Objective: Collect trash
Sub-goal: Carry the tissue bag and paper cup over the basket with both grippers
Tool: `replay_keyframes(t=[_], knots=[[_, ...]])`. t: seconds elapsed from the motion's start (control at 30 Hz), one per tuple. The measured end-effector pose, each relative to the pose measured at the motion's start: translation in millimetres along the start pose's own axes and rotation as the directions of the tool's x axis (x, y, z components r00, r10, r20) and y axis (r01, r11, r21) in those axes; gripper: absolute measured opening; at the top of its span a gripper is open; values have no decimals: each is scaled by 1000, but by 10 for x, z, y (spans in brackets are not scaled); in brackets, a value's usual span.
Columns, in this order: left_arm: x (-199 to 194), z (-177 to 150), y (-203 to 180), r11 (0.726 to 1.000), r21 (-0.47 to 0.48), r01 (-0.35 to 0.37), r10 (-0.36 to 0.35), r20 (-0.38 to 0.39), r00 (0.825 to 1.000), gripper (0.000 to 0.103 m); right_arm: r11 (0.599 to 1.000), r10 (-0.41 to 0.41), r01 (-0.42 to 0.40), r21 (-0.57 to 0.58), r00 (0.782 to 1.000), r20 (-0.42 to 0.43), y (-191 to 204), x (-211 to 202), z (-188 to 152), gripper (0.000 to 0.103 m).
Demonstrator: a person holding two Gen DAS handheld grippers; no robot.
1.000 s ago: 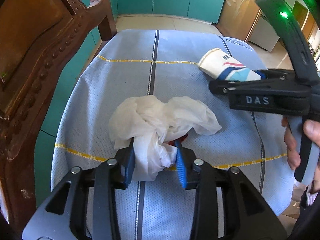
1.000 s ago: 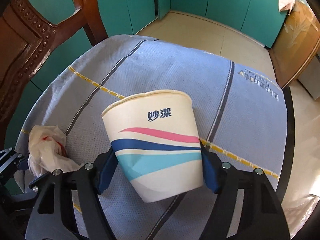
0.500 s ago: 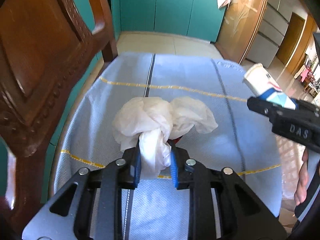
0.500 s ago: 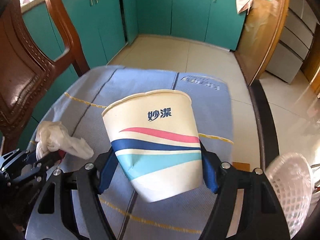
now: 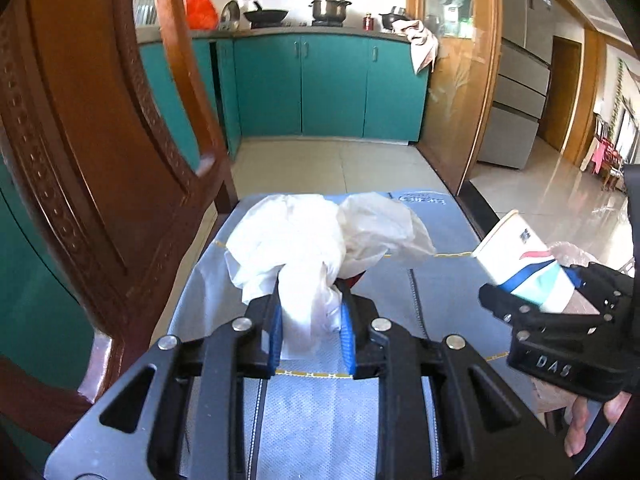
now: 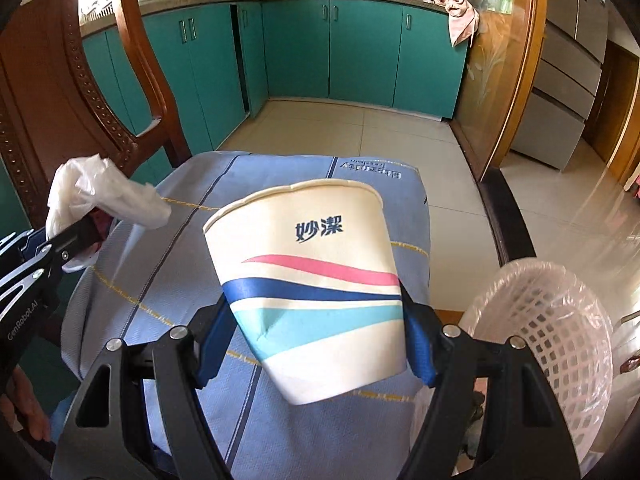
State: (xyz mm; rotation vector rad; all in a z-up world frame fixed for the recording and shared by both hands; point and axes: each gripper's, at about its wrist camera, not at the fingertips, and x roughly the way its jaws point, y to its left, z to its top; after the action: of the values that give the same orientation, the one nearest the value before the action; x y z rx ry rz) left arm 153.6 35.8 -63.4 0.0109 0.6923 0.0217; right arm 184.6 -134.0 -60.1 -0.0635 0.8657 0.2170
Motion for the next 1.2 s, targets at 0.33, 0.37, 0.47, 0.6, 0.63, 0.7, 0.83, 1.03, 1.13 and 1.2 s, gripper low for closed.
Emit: replay_keyframes(t=[0.33,0.37,0.47,0.6,0.63,0.7,0.83,1.03,1.13,1.2], knots=[[-275,-10,-103,999,35,-41,39,58,998,24,999,-21,17,41,993,113,-91,-450,-11,72],[-289,-15,-107,998,37,-46,44,60,997,24,999,-26,21,42,992,121,-105,-479,-13,72],[-300,-17,-116,998,36,-46,44,59,997,24,998,-34,28,50,990,135,-146,-552,-29,72],[-317,-7,-139,998,44,-48,45,68,997,24,997,-41,31,70,989,144,-198,-592,-57,72],[-319,-2,-139,998,46,-48,45,69,997,24,997,-43,33,73,988,147,-210,-605,-66,72],[-359,-18,-132,998,46,-52,48,73,996,24,996,-54,43,78,987,153,-234,-646,-84,72],[-463,7,-171,997,43,-56,52,91,994,24,994,-76,60,93,980,183,-265,-793,-127,72],[-599,19,-279,997,53,-56,50,117,992,24,991,-110,92,93,971,211,-344,-931,-166,72],[-627,13,-352,997,66,-44,36,121,992,24,990,-116,95,109,970,215,-415,-970,-203,72],[-646,32,-411,997,73,-35,25,123,992,24,988,-121,98,115,970,212,-461,-975,-224,72]])
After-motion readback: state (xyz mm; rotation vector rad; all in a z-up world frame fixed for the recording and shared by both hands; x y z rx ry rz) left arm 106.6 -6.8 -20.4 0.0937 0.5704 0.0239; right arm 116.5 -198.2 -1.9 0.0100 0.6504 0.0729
